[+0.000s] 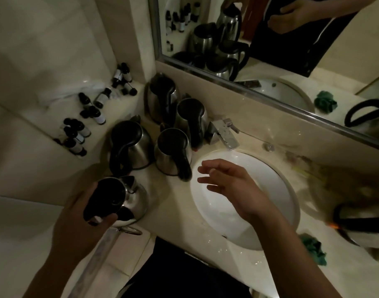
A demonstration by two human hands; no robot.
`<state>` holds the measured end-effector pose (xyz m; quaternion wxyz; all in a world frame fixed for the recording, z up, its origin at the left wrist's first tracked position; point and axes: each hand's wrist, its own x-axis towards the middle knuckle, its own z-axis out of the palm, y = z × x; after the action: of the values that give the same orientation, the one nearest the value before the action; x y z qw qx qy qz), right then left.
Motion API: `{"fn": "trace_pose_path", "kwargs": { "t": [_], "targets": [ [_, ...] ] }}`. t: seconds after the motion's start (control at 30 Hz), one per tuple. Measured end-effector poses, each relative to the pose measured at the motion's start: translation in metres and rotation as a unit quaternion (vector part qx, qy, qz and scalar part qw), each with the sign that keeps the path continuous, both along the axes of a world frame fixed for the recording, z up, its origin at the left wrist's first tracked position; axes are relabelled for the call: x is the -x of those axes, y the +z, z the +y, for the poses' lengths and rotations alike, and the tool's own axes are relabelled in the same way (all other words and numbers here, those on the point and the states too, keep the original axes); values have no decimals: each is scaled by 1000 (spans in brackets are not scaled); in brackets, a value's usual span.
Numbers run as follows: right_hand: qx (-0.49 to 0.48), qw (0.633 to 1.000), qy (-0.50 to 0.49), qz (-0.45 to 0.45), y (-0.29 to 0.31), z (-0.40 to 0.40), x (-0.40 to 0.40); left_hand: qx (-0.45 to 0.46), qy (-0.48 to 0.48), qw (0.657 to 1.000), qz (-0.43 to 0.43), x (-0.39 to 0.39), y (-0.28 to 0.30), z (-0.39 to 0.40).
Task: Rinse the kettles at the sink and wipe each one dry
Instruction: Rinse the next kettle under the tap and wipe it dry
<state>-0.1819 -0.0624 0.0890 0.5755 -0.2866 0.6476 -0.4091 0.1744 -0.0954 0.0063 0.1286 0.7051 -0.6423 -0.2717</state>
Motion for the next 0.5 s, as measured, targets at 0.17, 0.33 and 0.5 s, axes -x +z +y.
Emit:
{"fn": "trace_pose_path", "kwargs": {
  "t": [0.17,0.33,0.5],
  "targets": [
    [-7,999,31,-7,-5,-9,-20,-17,-74,997,28,26,2,0],
    [-9,1000,28,-3,-5,-6,-23,-88,-83,980,159,30,2,-7],
    [-9,1000,-18,-6,-3,10,-8,-129,-46,974,178,39,-10,10]
  ]
}}
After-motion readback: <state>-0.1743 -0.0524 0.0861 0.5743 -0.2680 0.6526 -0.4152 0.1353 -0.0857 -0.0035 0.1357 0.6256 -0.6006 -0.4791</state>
